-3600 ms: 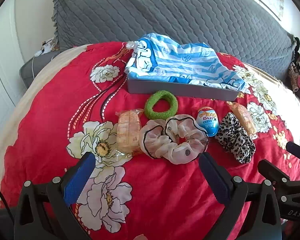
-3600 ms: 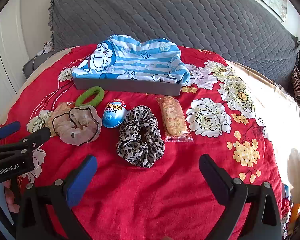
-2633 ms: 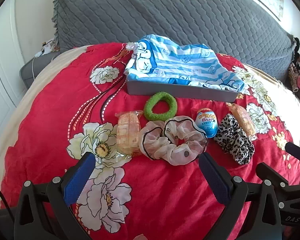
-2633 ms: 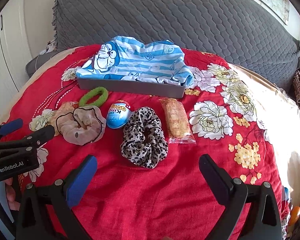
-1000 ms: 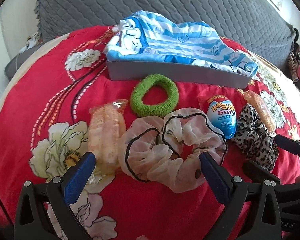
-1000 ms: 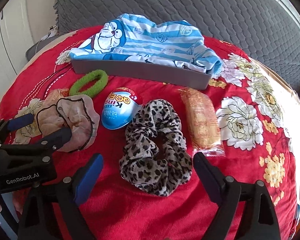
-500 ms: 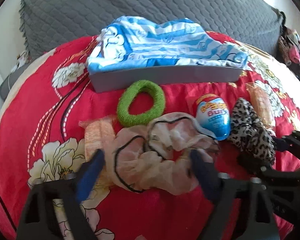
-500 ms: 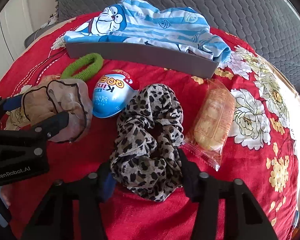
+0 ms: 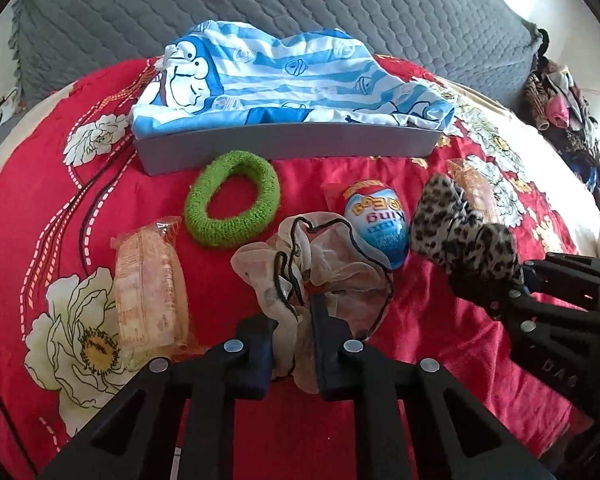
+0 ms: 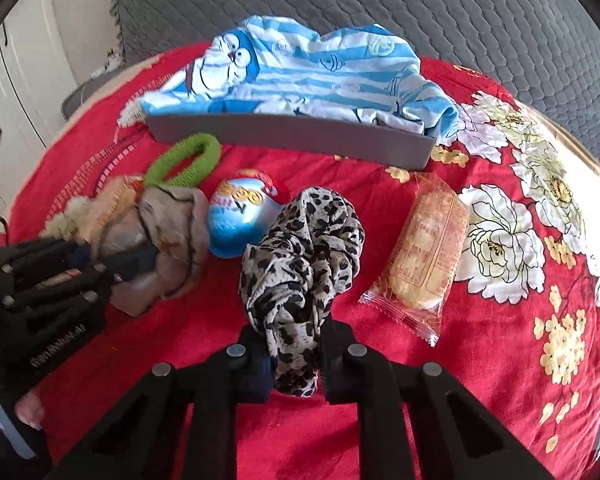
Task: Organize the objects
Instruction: 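Grasp the sheer beige scrunchie with the left tool while the right tool grasps the leopard-print scrunchie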
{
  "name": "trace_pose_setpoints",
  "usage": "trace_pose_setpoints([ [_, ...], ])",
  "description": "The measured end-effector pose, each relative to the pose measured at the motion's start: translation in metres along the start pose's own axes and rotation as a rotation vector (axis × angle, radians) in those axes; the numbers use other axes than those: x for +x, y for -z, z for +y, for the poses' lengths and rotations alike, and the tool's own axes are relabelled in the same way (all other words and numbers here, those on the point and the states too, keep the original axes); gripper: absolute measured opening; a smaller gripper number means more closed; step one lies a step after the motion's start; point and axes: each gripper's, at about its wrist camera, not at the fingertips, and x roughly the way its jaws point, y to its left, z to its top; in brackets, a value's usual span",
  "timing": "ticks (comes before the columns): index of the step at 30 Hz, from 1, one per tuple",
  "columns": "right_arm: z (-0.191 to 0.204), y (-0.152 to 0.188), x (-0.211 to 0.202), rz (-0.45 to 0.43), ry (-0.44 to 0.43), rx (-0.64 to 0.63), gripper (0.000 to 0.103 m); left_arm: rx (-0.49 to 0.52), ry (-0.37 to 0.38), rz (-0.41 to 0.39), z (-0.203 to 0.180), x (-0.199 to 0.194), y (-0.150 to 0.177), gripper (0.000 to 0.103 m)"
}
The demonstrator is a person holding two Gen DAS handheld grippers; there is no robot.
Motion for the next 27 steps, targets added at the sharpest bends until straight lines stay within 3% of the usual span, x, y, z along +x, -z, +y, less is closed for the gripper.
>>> trace_pose_setpoints([
  [27,0.003,-0.005,-0.038,-0.090,-0.047,0.018,0.016,0.005,-0.033,-0.062,-0.009,-0.043,-0.005,0.009],
])
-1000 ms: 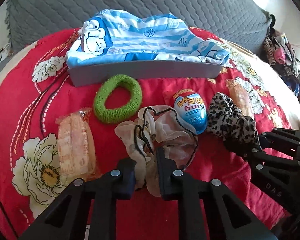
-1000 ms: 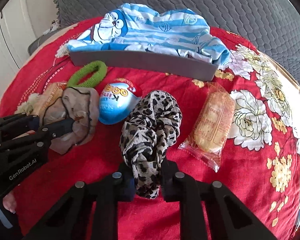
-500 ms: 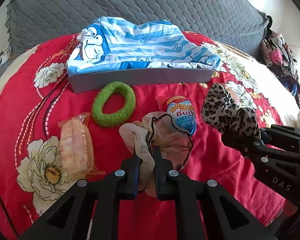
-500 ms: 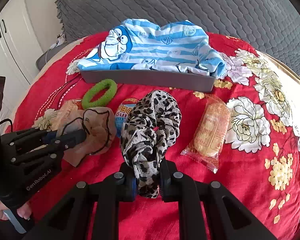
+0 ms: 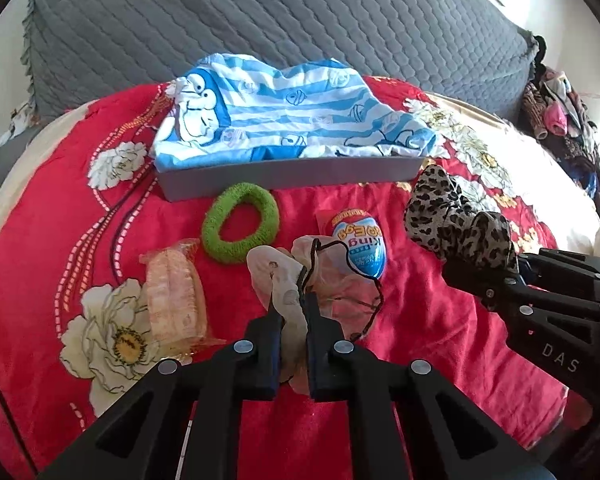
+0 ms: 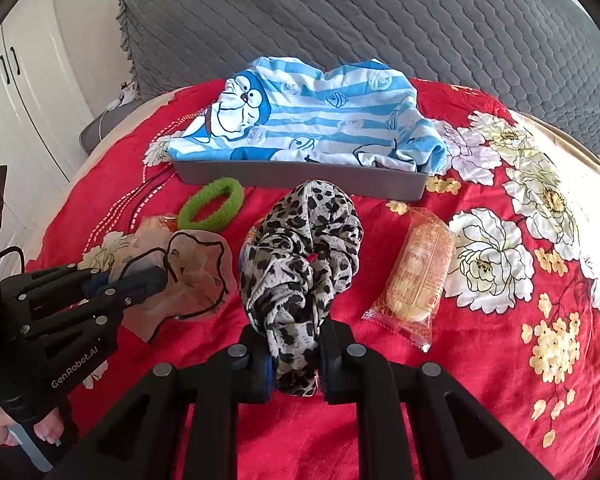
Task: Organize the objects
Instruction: 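Lift both scrunchies and carry them over the striped shirt in the gray tray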
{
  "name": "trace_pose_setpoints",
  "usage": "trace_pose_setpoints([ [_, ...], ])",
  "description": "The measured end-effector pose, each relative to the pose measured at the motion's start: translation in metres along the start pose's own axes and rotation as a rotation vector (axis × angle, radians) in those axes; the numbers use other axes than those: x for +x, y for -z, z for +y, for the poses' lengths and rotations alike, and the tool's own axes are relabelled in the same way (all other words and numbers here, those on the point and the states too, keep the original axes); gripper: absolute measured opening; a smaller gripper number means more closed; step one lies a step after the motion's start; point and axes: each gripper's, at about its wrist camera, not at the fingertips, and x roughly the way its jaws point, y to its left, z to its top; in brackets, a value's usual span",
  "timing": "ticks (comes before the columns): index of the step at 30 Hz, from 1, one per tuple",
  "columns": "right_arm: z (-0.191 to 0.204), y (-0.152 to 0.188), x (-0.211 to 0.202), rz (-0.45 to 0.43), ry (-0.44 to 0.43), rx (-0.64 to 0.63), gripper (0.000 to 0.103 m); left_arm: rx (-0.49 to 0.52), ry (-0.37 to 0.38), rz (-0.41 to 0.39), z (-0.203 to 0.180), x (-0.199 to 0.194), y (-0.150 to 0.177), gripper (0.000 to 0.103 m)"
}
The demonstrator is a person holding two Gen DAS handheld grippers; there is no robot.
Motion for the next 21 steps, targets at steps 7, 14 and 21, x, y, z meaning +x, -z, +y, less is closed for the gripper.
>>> trace_pose_setpoints([
  [7,0.003,-0.006,-0.017,-0.043,-0.005,0.004,0.016,0.003,-0.013,-0.032,-0.006,-0.017,-0.009,0.009],
  [14,0.005,-0.012,-0.037,-0.090,-0.002,0.009,0.016,0.009,-0.025,-0.064,-0.013,-0.031,-0.019,0.009],
  [21,0.007,-0.016,-0.047,-0.117,0.008,0.008,0.016,0.042,-0.048,-0.101,-0.020,-0.045,-0.027,0.009],
])
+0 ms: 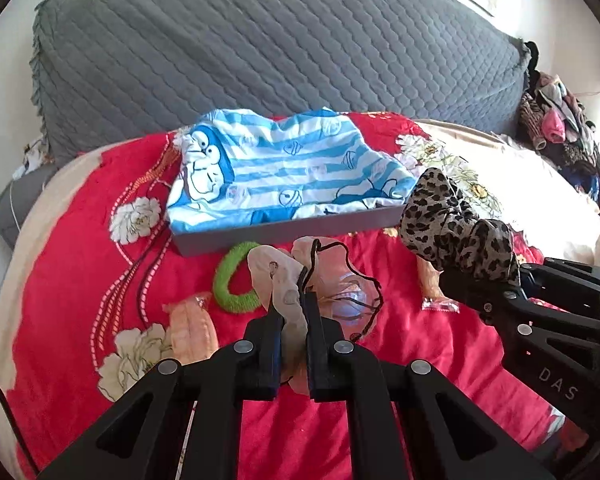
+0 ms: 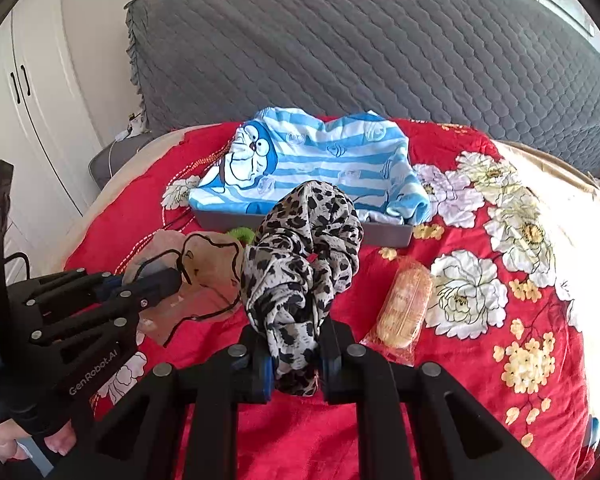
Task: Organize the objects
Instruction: 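Lift both scrunchies and carry them over the striped shirt in the gray tray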
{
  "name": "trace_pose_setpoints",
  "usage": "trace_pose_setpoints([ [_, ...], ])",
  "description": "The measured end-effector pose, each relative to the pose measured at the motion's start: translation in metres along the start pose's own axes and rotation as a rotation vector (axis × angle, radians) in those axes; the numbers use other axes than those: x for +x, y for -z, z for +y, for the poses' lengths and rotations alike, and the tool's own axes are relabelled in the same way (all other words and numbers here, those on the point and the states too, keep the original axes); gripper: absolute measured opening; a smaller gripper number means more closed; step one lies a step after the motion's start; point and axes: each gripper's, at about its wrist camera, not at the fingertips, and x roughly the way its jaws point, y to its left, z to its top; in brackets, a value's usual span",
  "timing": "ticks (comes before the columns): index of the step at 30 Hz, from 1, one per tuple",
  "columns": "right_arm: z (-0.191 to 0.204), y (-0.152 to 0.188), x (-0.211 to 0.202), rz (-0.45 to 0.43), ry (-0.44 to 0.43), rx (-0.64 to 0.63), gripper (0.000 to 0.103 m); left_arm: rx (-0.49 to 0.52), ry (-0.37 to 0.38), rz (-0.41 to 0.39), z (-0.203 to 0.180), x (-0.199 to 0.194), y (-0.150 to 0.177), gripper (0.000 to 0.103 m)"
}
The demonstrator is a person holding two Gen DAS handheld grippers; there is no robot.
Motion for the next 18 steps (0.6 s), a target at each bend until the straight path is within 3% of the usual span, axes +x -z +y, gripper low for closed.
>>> trace_pose_setpoints([
  [11,0.000,-0.012,-0.016,-0.047,-0.005,0.007,0.016,-0.036,0.011,-0.020,0.005,-0.011,-0.015,0.009],
  [18,0.003,-0.022,-0.022,-0.076,-0.001,-0.003,0.016,-0.048,-0.024,-0.029,0.009,-0.013,-0.021,0.009],
])
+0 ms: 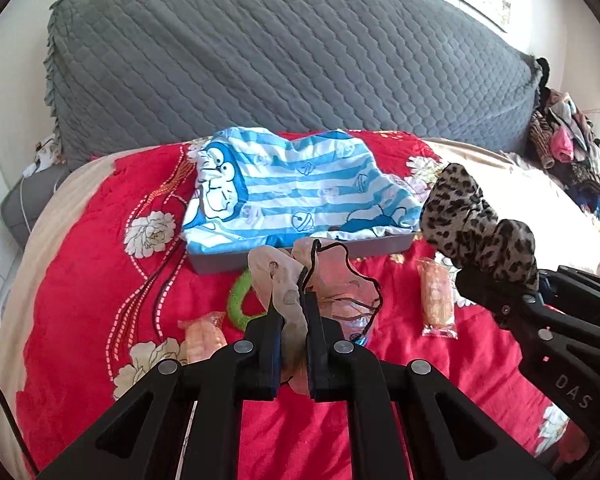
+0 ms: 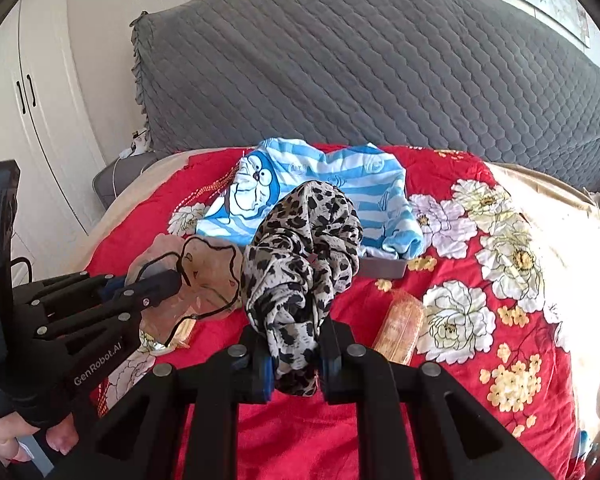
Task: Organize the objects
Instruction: 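Lift both scrunchies and carry them over the striped shirt in the gray tray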
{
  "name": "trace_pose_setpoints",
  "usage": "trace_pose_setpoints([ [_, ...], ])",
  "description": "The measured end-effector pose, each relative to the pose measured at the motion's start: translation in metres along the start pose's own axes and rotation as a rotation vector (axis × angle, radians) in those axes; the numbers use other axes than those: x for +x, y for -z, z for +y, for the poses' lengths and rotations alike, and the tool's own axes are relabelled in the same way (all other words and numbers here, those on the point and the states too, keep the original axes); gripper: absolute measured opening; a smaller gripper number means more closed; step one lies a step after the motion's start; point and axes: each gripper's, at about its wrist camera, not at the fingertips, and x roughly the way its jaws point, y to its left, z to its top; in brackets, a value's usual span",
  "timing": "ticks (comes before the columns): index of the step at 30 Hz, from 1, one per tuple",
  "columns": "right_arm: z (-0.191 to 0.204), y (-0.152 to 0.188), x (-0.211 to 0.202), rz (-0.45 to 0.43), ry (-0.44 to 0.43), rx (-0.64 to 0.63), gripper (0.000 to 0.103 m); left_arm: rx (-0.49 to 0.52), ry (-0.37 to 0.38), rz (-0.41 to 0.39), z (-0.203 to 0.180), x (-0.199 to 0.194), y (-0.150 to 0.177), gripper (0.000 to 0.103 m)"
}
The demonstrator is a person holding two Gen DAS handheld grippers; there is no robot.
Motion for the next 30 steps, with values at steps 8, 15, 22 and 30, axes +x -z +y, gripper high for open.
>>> trace_pose_setpoints([
  [8,0.001,-0.014,0.005,-0.029,-0.006,0.008,0.016,-0.020,-0.031,-0.005,0.003,0.006,-0.008,0.009],
  [15,-0.005,-0.025,0.013,-0.047,-0.001,0.026,0.016,-0.033,-0.033,-0.024,0.009,0.014,-0.020,0.009],
  [22,-0.007,-0.034,0.024,-0.051,-0.002,0.028,0.016,-0.023,-0.037,-0.040,0.009,0.022,-0.029,0.009],
  [30,-0.008,-0.044,0.034,-0.062,-0.020,0.027,0.016,-0.039,-0.048,-0.044,0.015,0.037,-0.039,0.009],
])
